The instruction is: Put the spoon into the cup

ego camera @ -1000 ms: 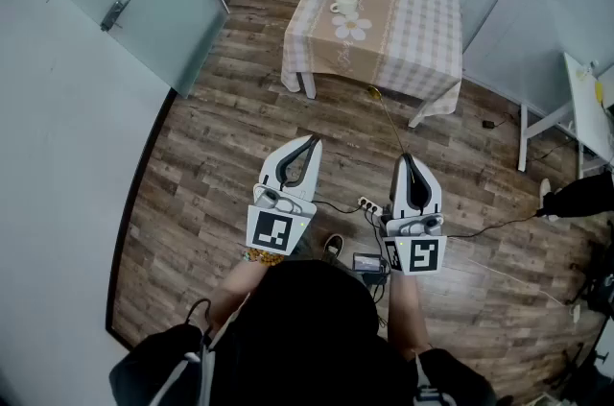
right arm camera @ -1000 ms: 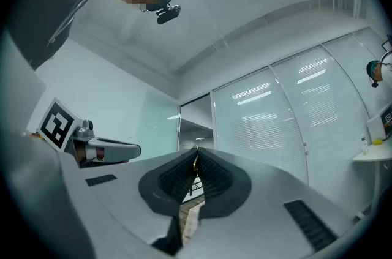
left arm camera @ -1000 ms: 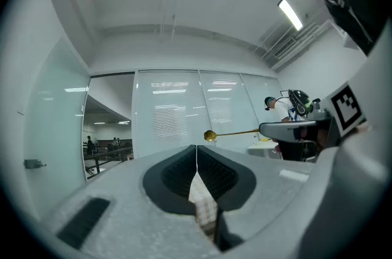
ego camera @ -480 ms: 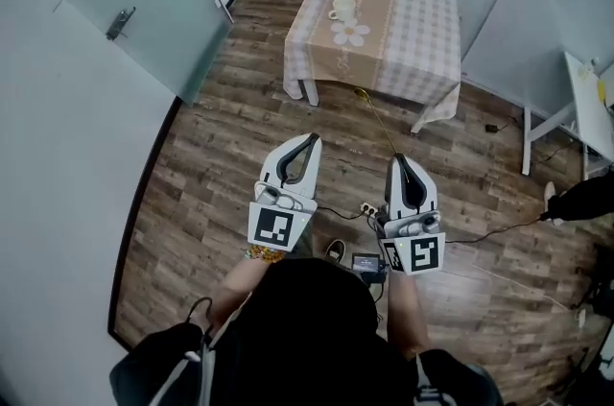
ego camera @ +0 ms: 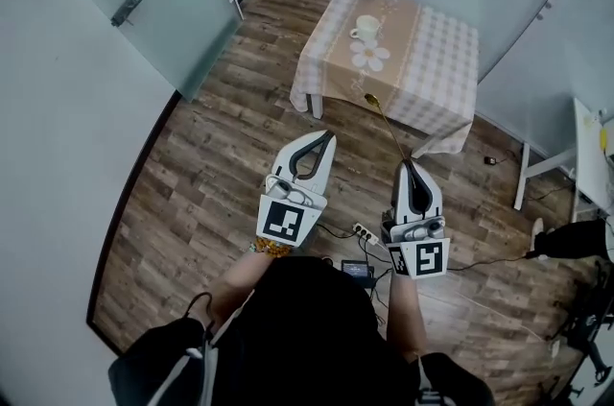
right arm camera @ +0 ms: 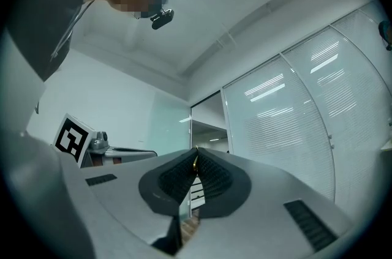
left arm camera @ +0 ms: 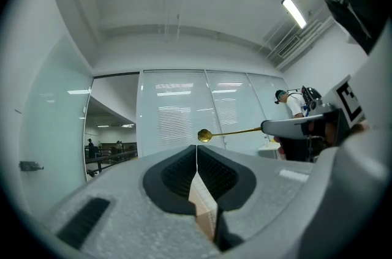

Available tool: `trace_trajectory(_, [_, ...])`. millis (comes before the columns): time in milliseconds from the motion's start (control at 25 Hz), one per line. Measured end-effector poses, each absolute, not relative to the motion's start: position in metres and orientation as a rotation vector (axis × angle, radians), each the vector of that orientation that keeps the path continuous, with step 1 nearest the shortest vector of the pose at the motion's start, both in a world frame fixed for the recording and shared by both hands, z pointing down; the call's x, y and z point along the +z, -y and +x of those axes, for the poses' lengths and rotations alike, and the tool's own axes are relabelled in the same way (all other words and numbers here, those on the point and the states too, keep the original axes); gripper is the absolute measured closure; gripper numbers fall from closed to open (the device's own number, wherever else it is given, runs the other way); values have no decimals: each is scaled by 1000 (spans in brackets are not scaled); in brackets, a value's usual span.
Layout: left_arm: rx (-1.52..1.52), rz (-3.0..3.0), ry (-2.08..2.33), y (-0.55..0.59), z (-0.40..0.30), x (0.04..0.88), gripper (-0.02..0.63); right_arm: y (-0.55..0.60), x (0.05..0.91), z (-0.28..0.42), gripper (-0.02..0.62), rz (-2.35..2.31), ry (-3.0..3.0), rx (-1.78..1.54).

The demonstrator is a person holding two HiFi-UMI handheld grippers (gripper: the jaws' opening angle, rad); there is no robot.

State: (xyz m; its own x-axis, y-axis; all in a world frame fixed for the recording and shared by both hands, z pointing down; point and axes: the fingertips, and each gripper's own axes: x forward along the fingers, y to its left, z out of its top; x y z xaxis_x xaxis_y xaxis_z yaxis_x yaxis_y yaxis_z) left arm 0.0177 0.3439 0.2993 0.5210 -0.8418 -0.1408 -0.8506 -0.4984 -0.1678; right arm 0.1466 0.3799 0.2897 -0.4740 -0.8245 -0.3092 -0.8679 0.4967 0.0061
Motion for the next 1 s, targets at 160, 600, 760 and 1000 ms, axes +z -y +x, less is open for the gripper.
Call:
trace_trajectory(160, [76,-2539,-1439,-300,-5,295,586,-333,283,128,588,-1452,-2488,258])
trace_trajectory(600, [92,-2568,-1387,-187,-41,295,586,-221,277,107,588,-1583,-2441,253])
trace_trajectory(760, [87,-2566,-1354,-151,-38,297,587,-186,278,115,588,-1623,-2426,251])
trace_trajectory(1000, [51,-2586,-1359,-98,-24,305,586,-124,286,140,588,-1652,-2411,224])
